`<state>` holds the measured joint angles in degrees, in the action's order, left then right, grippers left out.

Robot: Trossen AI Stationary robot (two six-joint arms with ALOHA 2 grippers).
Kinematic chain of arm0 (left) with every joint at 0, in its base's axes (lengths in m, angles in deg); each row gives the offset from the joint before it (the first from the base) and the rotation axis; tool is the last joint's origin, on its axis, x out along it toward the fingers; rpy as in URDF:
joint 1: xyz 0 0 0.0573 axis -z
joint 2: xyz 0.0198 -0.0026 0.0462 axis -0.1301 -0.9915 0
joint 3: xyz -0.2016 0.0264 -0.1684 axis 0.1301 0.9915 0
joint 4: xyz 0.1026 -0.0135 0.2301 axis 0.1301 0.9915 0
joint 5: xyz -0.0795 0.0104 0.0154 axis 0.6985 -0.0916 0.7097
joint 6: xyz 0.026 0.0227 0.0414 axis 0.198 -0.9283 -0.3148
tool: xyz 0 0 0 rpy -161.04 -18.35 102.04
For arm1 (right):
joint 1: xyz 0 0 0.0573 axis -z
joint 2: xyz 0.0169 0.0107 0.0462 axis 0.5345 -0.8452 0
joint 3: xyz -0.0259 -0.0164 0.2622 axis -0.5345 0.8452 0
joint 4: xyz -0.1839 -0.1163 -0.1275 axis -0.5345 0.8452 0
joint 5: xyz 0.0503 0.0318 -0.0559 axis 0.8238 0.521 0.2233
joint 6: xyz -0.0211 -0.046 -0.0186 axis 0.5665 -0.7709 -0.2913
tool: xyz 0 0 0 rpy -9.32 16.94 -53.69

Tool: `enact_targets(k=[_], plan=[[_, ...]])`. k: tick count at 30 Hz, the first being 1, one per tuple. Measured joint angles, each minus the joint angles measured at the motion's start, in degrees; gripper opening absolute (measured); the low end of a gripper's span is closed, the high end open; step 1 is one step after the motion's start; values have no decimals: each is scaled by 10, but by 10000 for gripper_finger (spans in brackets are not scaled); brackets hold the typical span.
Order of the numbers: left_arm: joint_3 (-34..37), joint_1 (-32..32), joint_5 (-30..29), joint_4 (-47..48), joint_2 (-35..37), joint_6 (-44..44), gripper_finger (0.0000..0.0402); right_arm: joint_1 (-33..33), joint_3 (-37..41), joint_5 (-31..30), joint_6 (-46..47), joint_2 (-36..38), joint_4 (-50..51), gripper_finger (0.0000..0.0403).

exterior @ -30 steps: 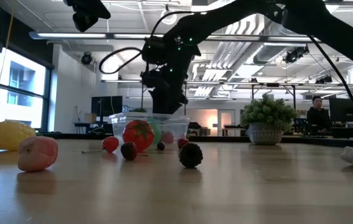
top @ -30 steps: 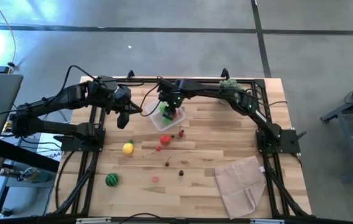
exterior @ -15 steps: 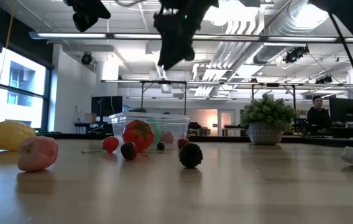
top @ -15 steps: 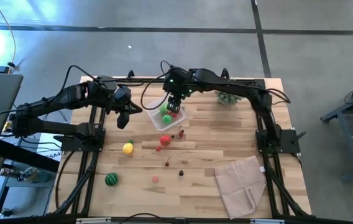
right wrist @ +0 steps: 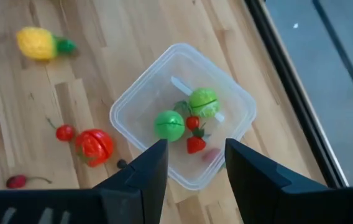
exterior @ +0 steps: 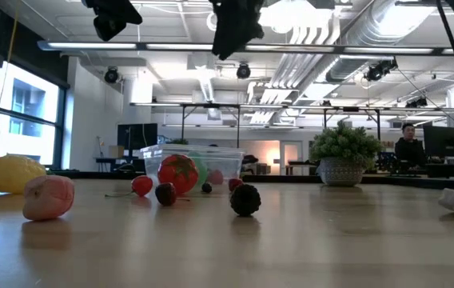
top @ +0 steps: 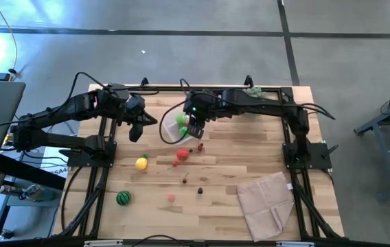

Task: Pick and placing Produce into tupperware
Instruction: Put the dark blackberry into the transparent bin

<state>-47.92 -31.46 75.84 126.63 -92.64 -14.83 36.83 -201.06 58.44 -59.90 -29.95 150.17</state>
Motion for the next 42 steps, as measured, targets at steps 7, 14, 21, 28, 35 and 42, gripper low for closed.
enact_targets(k=[7,14,21,28,35,42], plan=[[0,0,0,0,0,0,1,-54,0,-71,71,5,20,151],[0,0,0,0,0,0,1,-109,0,-135,125,5,32,151],[0,0,0,0,0,0,1,-132,0,-101,84,5,-46,151],[0,0,0,0,0,0,1,-129,0,-60,35,5,-143,151],[0,0,0,0,0,0,1,-118,0,71,-31,34,-143,148],[0,0,0,0,0,0,1,-120,0,84,-75,118,-61,140]])
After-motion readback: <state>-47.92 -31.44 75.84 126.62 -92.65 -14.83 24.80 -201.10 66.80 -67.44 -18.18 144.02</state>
